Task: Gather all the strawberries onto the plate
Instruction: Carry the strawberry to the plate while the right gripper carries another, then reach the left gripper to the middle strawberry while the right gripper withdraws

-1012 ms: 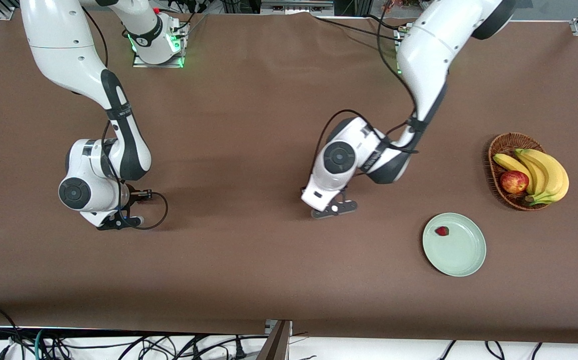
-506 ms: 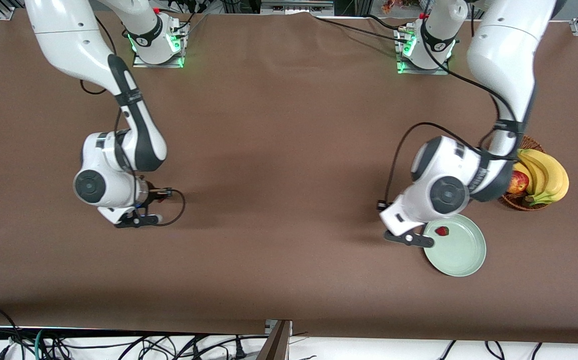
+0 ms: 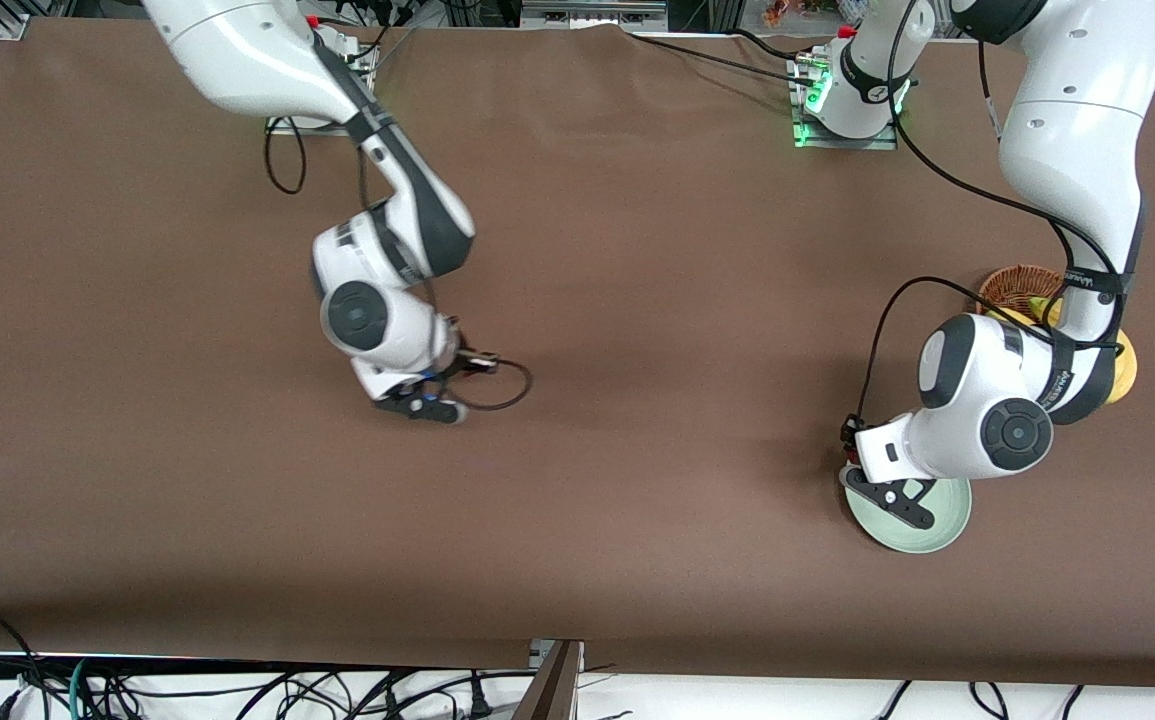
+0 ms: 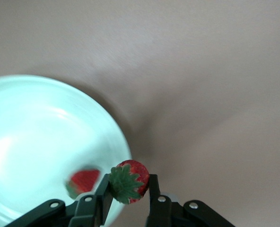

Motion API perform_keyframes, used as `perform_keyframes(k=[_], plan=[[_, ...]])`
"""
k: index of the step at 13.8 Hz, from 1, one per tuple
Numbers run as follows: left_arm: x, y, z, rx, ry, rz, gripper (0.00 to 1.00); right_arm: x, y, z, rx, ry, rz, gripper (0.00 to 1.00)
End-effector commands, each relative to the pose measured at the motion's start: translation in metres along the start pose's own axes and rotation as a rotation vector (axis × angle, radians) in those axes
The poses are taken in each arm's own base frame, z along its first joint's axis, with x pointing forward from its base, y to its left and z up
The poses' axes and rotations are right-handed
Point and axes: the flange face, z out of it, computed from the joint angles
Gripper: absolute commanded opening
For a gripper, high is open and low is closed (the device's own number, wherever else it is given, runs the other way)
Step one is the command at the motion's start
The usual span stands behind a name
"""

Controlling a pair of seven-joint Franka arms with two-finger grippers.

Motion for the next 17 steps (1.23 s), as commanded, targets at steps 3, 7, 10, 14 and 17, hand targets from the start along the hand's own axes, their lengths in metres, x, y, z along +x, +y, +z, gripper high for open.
perform_keyframes(k=[3, 7, 10, 14, 17], plan=[[-0.004, -0.022, -0.002, 0.024, 0.066, 0.117, 1.0, -0.035, -0.078, 0.049, 0.116, 0.079, 0.077, 0.05], [-0.002, -0.017, -0.008, 0.018, 0.064, 0.106, 1.0, -0.065, -0.101, 0.091, 0.148, 0.099, 0.055, 0.05], [-0.001, -0.002, -0.017, -0.011, 0.026, 0.035, 1.0, -0.071, -0.111, 0.097, 0.182, 0.119, 0.079, 0.29], [0.016, 0.059, -0.019, -0.082, -0.047, -0.128, 1.0, -0.035, -0.108, 0.021, 0.091, 0.133, -0.032, 1.0], [0.04, 0.12, -0.021, -0.095, -0.055, -0.317, 1.0, 0.017, -0.064, -0.04, -0.03, 0.047, -0.225, 1.0]])
